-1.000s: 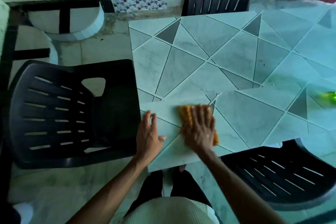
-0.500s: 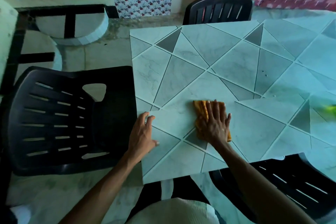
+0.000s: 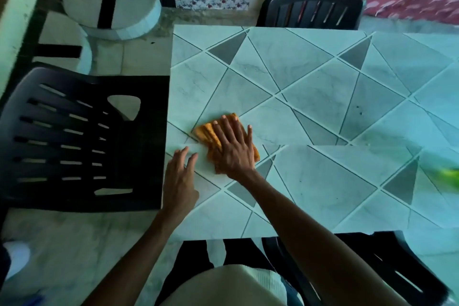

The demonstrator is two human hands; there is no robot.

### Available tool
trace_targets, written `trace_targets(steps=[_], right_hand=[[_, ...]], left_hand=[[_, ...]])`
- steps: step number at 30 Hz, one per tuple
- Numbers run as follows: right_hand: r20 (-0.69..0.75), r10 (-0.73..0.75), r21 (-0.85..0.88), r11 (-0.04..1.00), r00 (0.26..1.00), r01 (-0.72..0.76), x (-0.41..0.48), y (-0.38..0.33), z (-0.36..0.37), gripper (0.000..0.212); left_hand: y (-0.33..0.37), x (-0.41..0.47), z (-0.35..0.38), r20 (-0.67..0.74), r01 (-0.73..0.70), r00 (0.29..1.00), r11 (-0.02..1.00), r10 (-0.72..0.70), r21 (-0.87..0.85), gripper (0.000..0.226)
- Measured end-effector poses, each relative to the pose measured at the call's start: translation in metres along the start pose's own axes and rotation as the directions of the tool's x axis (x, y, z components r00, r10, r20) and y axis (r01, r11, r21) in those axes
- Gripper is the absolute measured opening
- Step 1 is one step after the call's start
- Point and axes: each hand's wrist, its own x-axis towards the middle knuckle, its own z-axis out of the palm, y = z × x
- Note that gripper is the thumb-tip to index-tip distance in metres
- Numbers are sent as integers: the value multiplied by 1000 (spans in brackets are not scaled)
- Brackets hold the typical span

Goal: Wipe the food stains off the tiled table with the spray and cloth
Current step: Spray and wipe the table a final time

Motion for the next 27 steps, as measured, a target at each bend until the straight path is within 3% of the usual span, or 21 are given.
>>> trace_targets(steps=[5,11,15,20,23,27], right_hand=[[-60,390,61,920,919,-387,-44,84,-9,79],[-94,699,142,714,709,-686,-168,136,11,76],[-120,681,180,730,722,-659,-215,100,28,79],[-94,329,81,943,940,-322,-239,26,56,79],[-53,264,137,957,963,-255,-219,17,48,76],[-29,251,71,966,968,-248,-182,61,19,75]], left_hand=[[37,3,26,90,-134,986,990,137,-46,88],[53,-9,48,86,-144,986,989,146,-29,87],[48,-21,55,52,-202,977,978,205,-51,79],[44,-37,60,23,-208,977,970,212,-124,68],[46,-42,63,34,-199,978,974,203,-111,68],[67,-47,69,72,-219,971,971,226,-93,71]])
